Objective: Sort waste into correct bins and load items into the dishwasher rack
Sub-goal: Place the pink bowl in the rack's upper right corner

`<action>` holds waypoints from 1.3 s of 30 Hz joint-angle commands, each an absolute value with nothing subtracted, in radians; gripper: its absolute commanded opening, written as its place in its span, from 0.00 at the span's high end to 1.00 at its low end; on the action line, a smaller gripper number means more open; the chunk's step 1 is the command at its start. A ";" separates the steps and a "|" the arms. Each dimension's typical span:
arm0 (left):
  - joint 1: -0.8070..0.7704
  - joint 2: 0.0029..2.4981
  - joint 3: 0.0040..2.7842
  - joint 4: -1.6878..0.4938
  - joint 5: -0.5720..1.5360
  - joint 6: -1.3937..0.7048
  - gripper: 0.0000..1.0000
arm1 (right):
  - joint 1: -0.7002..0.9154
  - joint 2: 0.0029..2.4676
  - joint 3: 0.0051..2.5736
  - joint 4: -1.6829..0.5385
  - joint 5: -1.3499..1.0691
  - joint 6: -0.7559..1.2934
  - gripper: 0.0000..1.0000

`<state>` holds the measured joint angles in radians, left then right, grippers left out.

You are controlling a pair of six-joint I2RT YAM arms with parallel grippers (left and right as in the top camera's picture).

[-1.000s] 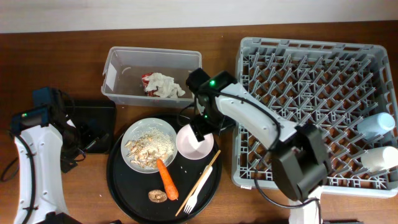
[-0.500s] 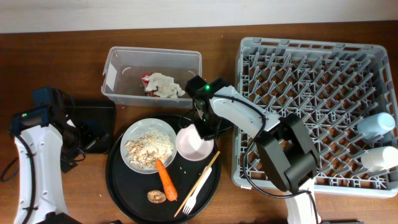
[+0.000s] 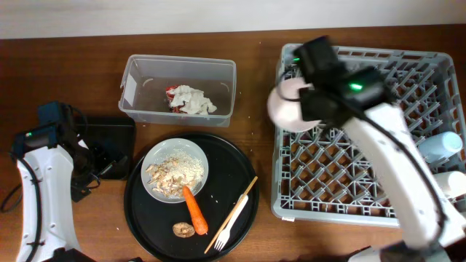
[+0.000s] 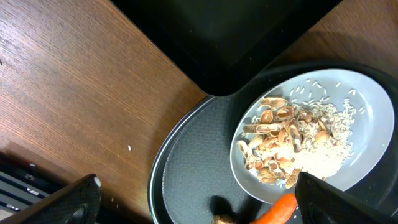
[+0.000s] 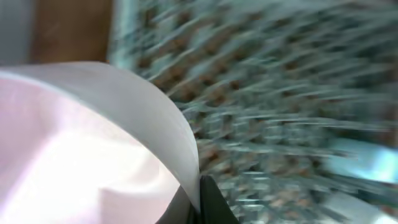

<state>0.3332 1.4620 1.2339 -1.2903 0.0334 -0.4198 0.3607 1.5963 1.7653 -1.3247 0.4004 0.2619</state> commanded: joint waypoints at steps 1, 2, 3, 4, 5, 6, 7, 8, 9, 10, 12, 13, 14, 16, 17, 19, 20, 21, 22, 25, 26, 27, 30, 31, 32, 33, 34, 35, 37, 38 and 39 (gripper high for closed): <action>0.337 1.447 1.231 -1.291 0.030 -0.431 0.00 | 0.267 1.552 1.781 -1.303 0.706 0.271 0.96; 0.337 1.447 1.231 -1.291 0.030 -0.431 0.01 | 0.229 1.554 1.781 -1.262 0.759 0.271 0.96; 0.337 1.447 1.231 -1.291 0.030 -0.431 0.01 | 0.192 1.556 1.781 -1.207 0.828 0.271 0.96; 0.337 1.447 1.231 -1.291 0.030 -0.431 0.01 | 0.165 1.557 1.780 -1.159 0.889 0.271 0.96; 0.337 1.447 1.231 -1.291 0.030 -0.431 0.00 | 0.129 1.560 1.779 -1.079 0.955 0.271 0.96; 0.337 1.447 1.231 -1.291 0.030 -0.431 0.01 | 0.080 1.566 1.779 -0.978 1.009 0.271 0.96; 0.337 1.447 1.231 -1.291 0.030 -0.431 0.01 | 0.043 1.572 1.779 -0.911 1.011 0.267 0.96; 0.337 1.447 1.231 -1.291 0.030 -0.431 0.01 | 0.003 1.580 1.779 -0.836 1.010 0.266 0.96; 0.337 1.447 1.231 -1.291 0.030 -0.431 0.01 | -0.037 1.595 1.779 -0.770 1.010 0.250 0.96; 0.337 1.447 1.231 -1.291 0.030 -0.431 0.01 | -0.068 1.608 1.779 -0.717 1.010 0.212 0.96; 0.337 1.447 1.231 -1.291 0.030 -0.431 0.01 | -0.139 1.638 1.779 -0.615 1.030 0.134 0.96; 0.337 1.447 1.231 -1.291 0.030 -0.431 0.01 | -0.173 1.658 1.779 -0.572 1.037 0.099 0.96; 0.337 1.447 1.231 -1.291 0.030 -0.431 0.01 | -0.211 1.686 1.779 -0.529 1.046 0.044 0.96; 0.337 1.447 1.231 -1.291 0.030 -0.431 0.01 | -0.265 1.753 1.779 -0.488 1.096 -0.015 0.96; 0.337 1.447 1.231 -1.291 0.030 -0.431 0.01 | -0.287 1.783 1.778 -0.482 1.104 -0.022 0.96; 0.337 1.447 1.231 -1.292 0.030 -0.431 0.01 | -0.331 1.871 1.778 -0.482 1.105 -0.022 0.96; 0.337 1.447 1.231 -1.291 0.030 -0.431 0.01 | -0.342 1.914 1.778 -0.482 1.104 -0.022 0.96; 0.337 1.447 1.231 -1.291 0.030 -0.431 0.01 | -0.342 1.945 1.778 -0.482 1.104 -0.022 0.96; 0.337 1.447 1.231 -1.292 0.030 -0.431 0.01 | -0.342 1.969 1.778 -0.482 1.103 -0.021 0.96; 0.337 1.447 1.231 -1.291 0.030 -0.432 0.01 | -0.324 2.059 1.777 -0.491 1.100 -0.019 0.96; 0.337 1.447 1.231 -1.291 0.030 -0.432 0.01 | -0.314 2.086 1.776 -0.499 1.095 -0.018 0.96; 0.337 1.447 1.231 -1.291 0.030 -0.432 0.01 | -0.303 2.111 1.776 -0.508 1.082 -0.017 0.96; 0.337 1.447 1.231 -1.288 0.030 -0.432 0.01 | -0.268 2.167 1.776 -0.529 1.080 0.017 0.96; 0.337 1.447 1.231 -1.288 0.030 -0.432 0.01 | -0.262 2.177 1.774 -0.536 1.077 0.031 0.96; 0.337 1.447 1.231 -1.288 0.030 -0.432 0.01 | -0.257 2.184 1.774 -0.546 1.077 0.042 0.96; 0.337 1.447 1.231 -1.287 0.030 -0.432 0.00 | -0.252 2.190 1.773 -0.555 1.077 0.042 0.96; 0.337 1.447 1.231 -1.286 0.030 -0.432 0.01 | -0.246 2.191 1.773 -0.570 1.076 0.042 0.96; 0.337 1.447 1.231 -1.283 0.030 -0.432 0.01 | -0.241 2.191 1.773 -0.582 1.077 0.042 0.96; 0.337 1.447 1.231 -1.284 0.030 -0.432 0.01 | -0.232 2.191 1.773 -0.630 1.076 0.076 0.96; 0.337 1.447 1.231 -1.284 0.030 -0.432 0.01 | -0.226 2.191 1.773 -0.675 1.060 0.107 0.95; 0.337 1.447 1.231 -1.284 0.030 -0.432 0.01 | -0.222 2.191 1.773 -0.714 1.021 0.110 0.89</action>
<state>0.3332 1.4620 1.2324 -1.2861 0.0334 -0.4198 -0.2443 2.1563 1.7756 -0.6441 1.1065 0.0761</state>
